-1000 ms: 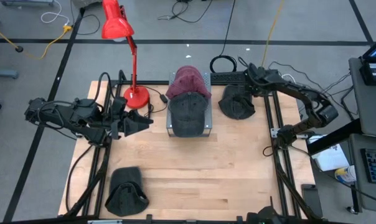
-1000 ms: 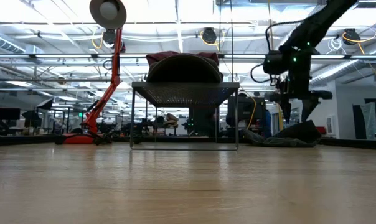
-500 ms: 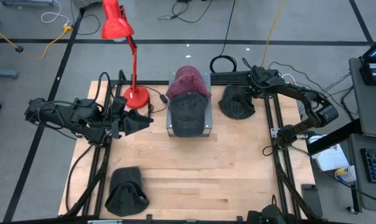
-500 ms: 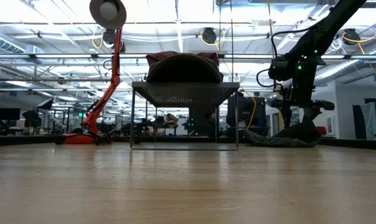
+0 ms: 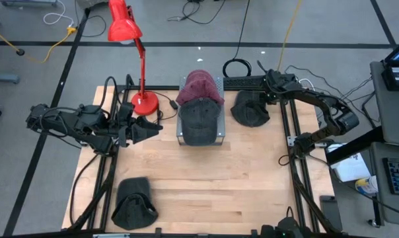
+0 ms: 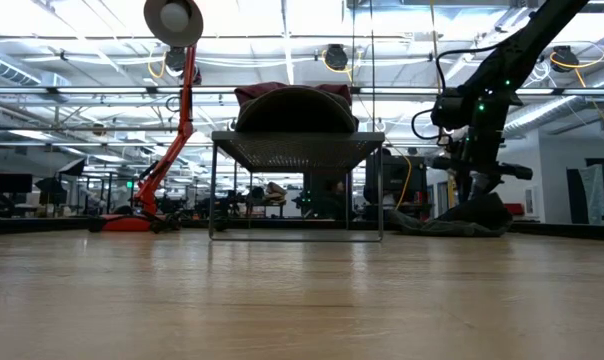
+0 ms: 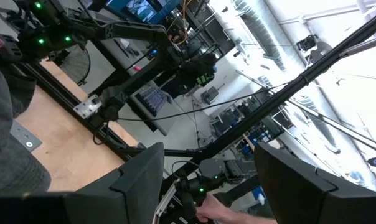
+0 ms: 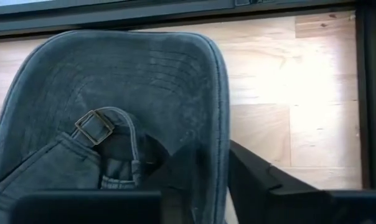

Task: Pick & Place hat
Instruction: Stack the top black cap on top of the black cap on the shelf

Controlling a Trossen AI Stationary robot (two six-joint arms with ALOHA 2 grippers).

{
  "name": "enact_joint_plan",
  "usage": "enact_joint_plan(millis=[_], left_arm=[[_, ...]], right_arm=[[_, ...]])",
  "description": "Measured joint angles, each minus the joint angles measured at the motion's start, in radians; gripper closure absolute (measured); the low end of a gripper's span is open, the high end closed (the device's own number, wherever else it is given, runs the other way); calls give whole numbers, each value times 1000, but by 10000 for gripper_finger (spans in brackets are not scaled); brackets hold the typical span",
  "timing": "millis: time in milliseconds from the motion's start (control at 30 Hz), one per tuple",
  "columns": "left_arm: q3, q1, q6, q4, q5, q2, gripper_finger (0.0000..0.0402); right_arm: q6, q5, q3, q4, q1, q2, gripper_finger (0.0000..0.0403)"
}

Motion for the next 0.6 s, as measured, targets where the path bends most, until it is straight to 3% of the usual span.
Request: enact_joint_plan(millis=[133, 300, 600], left_arm=[[0, 0, 0, 0, 0, 0, 147], [0, 0, -1, 0, 2, 0, 147], [0, 0, 6, 1, 8, 0, 147]], right_arm=[[-11, -4, 2, 5, 0, -1, 388], [1, 1, 2, -9, 13, -35, 392], [-14, 64, 0, -159, 86, -321, 395]])
